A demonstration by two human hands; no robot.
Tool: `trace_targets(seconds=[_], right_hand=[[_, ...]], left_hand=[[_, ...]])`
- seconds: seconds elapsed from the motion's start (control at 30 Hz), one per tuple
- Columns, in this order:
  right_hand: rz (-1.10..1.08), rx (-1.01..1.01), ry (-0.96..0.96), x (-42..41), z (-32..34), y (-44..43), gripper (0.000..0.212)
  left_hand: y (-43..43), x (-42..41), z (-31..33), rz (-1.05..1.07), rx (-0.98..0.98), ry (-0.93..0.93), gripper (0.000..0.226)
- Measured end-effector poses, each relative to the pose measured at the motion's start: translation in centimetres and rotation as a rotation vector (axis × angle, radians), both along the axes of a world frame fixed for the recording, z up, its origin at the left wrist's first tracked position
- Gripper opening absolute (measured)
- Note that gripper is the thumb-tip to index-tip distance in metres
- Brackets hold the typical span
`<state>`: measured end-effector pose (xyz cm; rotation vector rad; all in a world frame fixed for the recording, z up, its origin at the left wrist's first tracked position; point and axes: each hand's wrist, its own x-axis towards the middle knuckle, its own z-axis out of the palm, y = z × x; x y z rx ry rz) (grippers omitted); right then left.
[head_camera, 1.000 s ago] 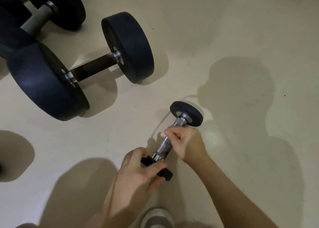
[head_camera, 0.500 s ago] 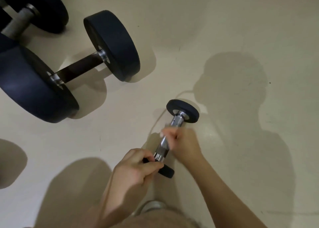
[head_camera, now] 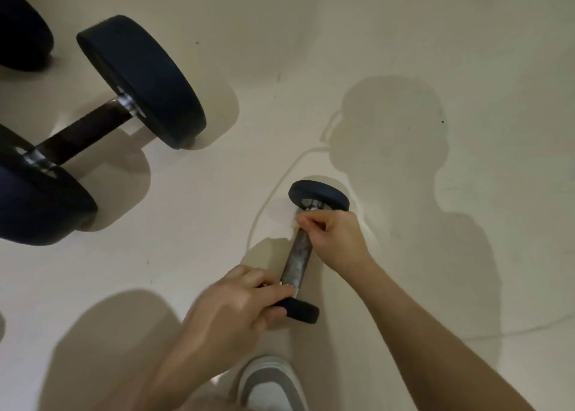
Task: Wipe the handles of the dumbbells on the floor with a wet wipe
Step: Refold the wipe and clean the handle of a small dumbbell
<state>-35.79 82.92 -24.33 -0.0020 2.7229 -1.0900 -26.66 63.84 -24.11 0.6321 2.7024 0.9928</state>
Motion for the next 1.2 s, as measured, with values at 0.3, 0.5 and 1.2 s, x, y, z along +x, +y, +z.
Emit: trace_targets(seconds=[0.3, 0.5, 1.2], right_hand=[[-0.101, 0.044, 0.036, -0.1, 0.2, 1.8, 0.017], [0.213, 0.150, -0.207, 4.4, 1.2, 1.9, 0.026], [-0.018, 0.111, -0.144, 4.3, 0.9, 7.4, 0.020]], left_hand=[[2.0, 0.2, 1.0, -0.169, 0.022, 0.002, 0.043], [3.5, 0.2, 0.8, -0.147, 0.083, -0.020, 0.030], [8.6, -1.7, 2.2, -0.183, -0.050, -0.335, 0.020]])
